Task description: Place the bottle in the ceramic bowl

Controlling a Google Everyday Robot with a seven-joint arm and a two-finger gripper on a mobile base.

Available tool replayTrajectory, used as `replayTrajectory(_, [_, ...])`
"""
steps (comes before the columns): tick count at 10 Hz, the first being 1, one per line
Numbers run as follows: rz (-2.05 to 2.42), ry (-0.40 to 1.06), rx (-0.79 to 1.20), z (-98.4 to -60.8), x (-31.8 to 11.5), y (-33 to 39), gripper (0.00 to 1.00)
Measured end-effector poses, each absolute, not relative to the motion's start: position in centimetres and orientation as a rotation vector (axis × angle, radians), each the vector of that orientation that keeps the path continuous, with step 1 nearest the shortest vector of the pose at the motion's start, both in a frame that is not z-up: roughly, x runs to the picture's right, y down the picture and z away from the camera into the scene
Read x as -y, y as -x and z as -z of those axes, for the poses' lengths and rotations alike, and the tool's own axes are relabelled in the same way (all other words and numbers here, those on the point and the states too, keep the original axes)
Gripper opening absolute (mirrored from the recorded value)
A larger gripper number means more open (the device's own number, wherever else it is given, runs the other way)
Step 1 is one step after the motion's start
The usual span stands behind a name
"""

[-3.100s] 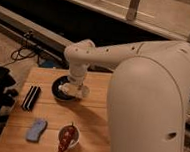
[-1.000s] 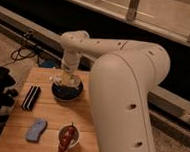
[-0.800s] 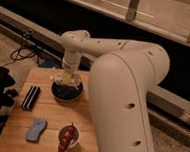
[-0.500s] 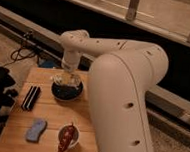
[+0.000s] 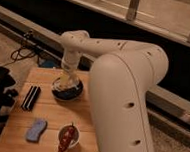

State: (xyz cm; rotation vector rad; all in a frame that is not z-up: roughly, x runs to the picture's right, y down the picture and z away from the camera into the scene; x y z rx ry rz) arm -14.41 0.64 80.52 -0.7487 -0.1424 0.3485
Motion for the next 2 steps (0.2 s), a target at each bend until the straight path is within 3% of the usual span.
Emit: replayTrajectory(2, [-0.352, 0.747, 0.142, -80.62, -0.58, 14.2, 0.75])
